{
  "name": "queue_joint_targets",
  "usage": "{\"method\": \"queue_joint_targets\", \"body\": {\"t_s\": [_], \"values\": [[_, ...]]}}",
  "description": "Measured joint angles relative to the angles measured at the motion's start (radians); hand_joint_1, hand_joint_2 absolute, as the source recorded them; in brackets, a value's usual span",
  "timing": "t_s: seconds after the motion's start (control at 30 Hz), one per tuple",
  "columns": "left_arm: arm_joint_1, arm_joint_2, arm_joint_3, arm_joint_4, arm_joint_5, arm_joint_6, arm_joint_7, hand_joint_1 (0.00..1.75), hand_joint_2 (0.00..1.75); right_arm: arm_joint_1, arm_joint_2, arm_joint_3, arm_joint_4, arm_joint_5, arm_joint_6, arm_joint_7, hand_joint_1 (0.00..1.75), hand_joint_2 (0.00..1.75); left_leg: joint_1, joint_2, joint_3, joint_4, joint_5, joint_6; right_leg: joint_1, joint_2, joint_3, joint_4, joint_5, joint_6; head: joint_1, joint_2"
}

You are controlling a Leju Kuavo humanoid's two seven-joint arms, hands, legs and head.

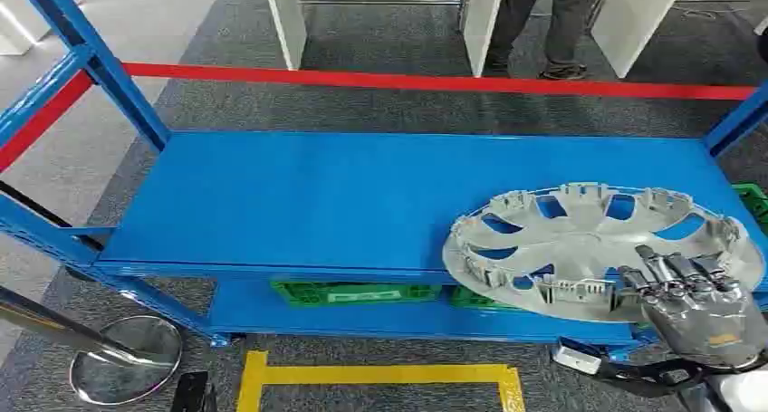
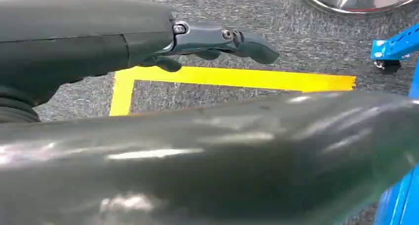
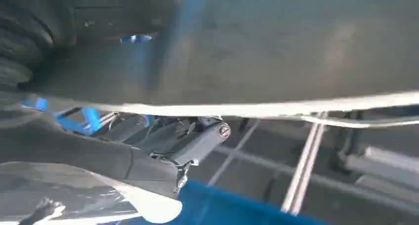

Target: Take the parts from the cabinet and place them on the table.

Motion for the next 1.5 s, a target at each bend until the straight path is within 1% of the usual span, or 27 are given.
{"method": "queue_joint_targets", "body": {"t_s": [0.1, 0.2, 0.4, 0.57, 0.83, 1.13, 1.17, 1.27, 1.4, 1.5], "values": [[0.0, 0.0, 0.001, 0.0, 0.0, 0.0, -0.003, 0.0, 0.0, 0.002, 0.057, -0.048, -0.064, 0.0, 0.0, -0.037, 1.75, 1.75, 0.0, 0.0, 0.0, 0.0, 0.0, 0.0, 0.0, 0.0, 0.0, 0.0, 0.0, 0.0, 0.0, 0.0], [0.0, 0.0, 0.001, 0.0, -0.002, 0.0, -0.005, 0.0, 0.0, 0.003, 0.097, -0.072, -0.118, 0.0, 0.0, -0.062, 1.75, 1.75, 0.0, 0.0, 0.0, 0.0, 0.0, 0.0, 0.0, 0.0, 0.0, 0.0, 0.0, 0.0, 0.0, 0.0], [0.0, 0.0, 0.002, 0.0, -0.013, 0.0, -0.007, 0.0, 0.0, 0.002, 0.144, -0.085, -0.214, 0.0, 0.0, -0.101, 1.75, 1.75, 0.0, 0.0, -0.001, 0.0, 0.0, 0.0, -0.001, 0.0, 0.0, 0.0, 0.0, 0.0, 0.0, 0.0], [-0.001, 0.0, 0.002, 0.0, -0.024, 0.0, -0.012, 0.0, 0.0, -0.007, 0.154, -0.08, -0.268, 0.001, 0.0, -0.099, 1.75, 1.75, 0.0, 0.0, -0.001, 0.0, 0.0, 0.0, 0.0, 0.0, 0.0, 0.0, 0.0, 0.0, 0.0, 0.0], [-0.002, 0.002, 0.001, 0.0, -0.05, -0.01, -0.027, 0.0, 0.0, -0.028, 0.154, -0.05, -0.328, 0.001, 0.0, -0.09, 1.75, 1.75, 0.0, 0.0, -0.001, 0.0, 0.0, 0.0, 0.0, 0.0, 0.0, 0.0, 0.0, 0.0, 0.0, 0.0], [-0.006, 0.001, 0.0, 0.0, -0.057, -0.01, -0.025, 0.0, 0.0, -0.043, 0.154, -0.025, -0.365, 0.002, 0.0, -0.085, 1.75, 1.75, 0.0, 0.0, -0.001, 0.0, 0.0, 0.0, 0.0, 0.0, 0.0, 0.0, 0.0, 0.0, 0.0, 0.0], [-0.006, 0.002, 0.0, 0.0, -0.057, -0.011, -0.027, 0.0, 1.75, -0.043, 0.154, -0.024, -0.368, 0.002, 0.0, -0.086, 1.75, 1.75, 0.0, 0.0, -0.001, 0.0, 0.0, 0.0, 0.0, 0.0, 0.0, 0.0, 0.0, 0.0, 0.0, 0.0], [-0.006, 0.002, 0.0, 0.0, -0.057, -0.024, -0.056, 0.0, 1.75, -0.043, 0.154, -0.021, -0.379, 0.002, 0.0, -0.091, 1.75, 1.75, 0.0, 0.0, -0.001, 0.0, 0.0, 0.0, 0.0, 0.0, 0.0, 0.0, 0.0, 0.0, 0.0, 0.0], [-0.006, 0.002, -0.002, 0.0, -0.065, -0.021, -0.077, 0.0, 1.75, -0.041, 0.154, -0.019, -0.39, 0.002, 0.0, -0.099, 1.75, 1.75, 0.0, 0.0, -0.001, 0.0, 0.0, 0.0, 0.0, 0.0, 0.0, 0.0, 0.0, 0.0, 0.0, 0.0], [-0.006, 0.002, -0.002, 0.0, -0.064, -0.027, -0.109, 0.0, 1.75, -0.035, 0.154, -0.016, -0.4, 0.002, 0.0, -0.105, 1.75, 1.75, 0.0, 0.0, -0.001, 0.0, 0.0, 0.0, 0.0, 0.0, 0.0, 0.0, 0.0, 0.0, 0.0, 0.0]]}}
